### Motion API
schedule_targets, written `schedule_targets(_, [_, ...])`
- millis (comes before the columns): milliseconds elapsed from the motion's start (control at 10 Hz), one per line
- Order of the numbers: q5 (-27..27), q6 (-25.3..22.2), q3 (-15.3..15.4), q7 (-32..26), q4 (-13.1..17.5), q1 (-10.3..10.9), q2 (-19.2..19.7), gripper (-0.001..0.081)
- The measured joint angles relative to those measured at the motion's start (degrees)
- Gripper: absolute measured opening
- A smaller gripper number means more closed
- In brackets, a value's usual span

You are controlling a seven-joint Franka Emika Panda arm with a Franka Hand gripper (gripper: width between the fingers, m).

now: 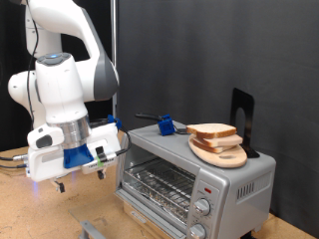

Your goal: Make a piece of toast with the oven

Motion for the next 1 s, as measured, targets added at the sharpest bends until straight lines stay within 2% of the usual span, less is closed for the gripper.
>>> schedule_targets(100, [0.0, 0.73, 0.03, 0.53, -0.02, 0.0, 0.14, 0.0805])
schedule_targets(200, [4.06, 0.1, 0.3, -1.45, 0.35, 0.12, 0.12, 0.0805])
schedule_targets(500, [20.53, -12.44, 0.95, -19.73, 5.64, 0.66, -1.5, 0.0805])
schedule_targets(600, [23.55, -15.25, 1.14, -25.3, 6.8, 0.88, -2.4, 0.0805])
schedule_targets(700, [25.64, -15.7, 1.56, -28.3, 7.43, 1.29, -3.47, 0.0805])
schedule_targets(800, [26.41, -15.52, 2.31, -28.68, 7.74, 1.74, -4.78, 0.0805])
schedule_targets(1000, [26.34, -15.48, 3.71, -25.8, 8.05, 2.16, -7.03, 0.0805])
